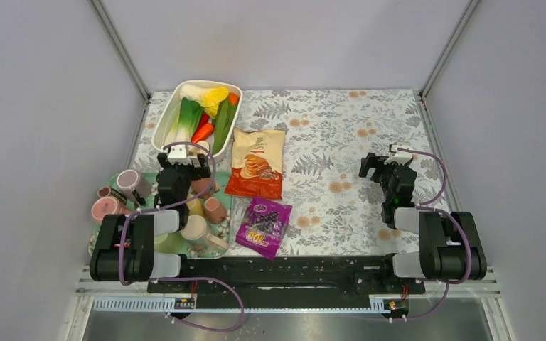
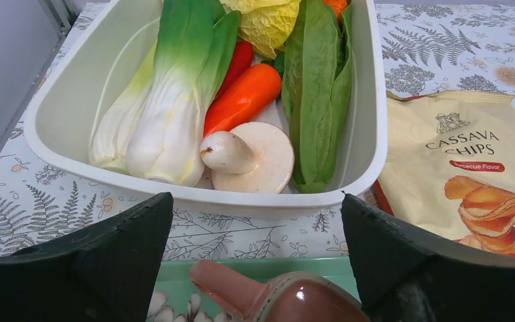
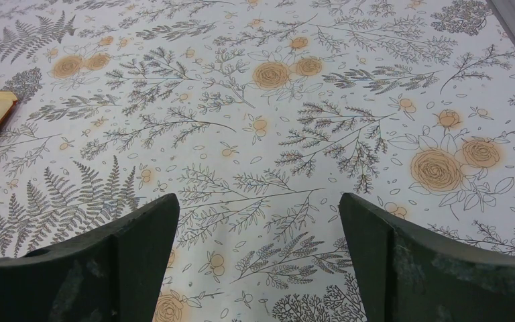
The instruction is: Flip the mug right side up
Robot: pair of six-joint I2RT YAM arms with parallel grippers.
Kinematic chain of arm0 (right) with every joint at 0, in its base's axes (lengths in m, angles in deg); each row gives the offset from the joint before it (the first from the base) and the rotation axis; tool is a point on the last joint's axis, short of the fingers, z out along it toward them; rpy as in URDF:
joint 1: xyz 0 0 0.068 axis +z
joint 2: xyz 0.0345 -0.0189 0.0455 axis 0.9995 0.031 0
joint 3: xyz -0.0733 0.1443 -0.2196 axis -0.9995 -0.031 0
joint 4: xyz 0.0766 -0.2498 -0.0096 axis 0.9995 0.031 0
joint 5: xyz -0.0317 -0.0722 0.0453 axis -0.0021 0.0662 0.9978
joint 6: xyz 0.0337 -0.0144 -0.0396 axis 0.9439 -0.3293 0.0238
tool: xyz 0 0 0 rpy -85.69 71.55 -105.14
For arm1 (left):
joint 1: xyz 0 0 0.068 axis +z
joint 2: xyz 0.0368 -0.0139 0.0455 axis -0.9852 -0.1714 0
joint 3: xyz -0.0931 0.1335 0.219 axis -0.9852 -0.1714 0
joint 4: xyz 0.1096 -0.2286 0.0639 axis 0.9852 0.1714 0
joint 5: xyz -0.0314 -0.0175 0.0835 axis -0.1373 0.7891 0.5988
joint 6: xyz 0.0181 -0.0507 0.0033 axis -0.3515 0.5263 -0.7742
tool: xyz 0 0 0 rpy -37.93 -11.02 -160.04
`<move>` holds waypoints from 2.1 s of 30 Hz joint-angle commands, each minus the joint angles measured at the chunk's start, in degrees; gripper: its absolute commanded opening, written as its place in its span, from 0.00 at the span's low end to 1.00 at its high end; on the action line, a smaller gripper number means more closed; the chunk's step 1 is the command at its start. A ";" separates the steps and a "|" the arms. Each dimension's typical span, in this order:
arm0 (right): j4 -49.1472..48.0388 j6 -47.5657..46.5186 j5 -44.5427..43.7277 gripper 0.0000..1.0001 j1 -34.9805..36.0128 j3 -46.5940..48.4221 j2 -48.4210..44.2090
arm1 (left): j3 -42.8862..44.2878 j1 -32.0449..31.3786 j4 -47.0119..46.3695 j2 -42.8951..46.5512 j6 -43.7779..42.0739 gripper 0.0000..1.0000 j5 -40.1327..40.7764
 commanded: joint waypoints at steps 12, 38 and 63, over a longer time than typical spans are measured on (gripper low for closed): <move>-2.55 -1.58 0.64 0.99 -0.08 0.09 -0.28 | 8.66 4.68 18.11 8.12 2.46 0.99 -9.58; 14.77 10.84 27.27 0.99 0.60 4.37 -35.48 | 43.95 -42.00 127.94 15.60 -48.15 0.88 -13.57; 11.55 10.55 27.20 0.99 4.57 0.79 -36.14 | 28.41 -59.10 115.81 3.83 -43.27 0.44 10.99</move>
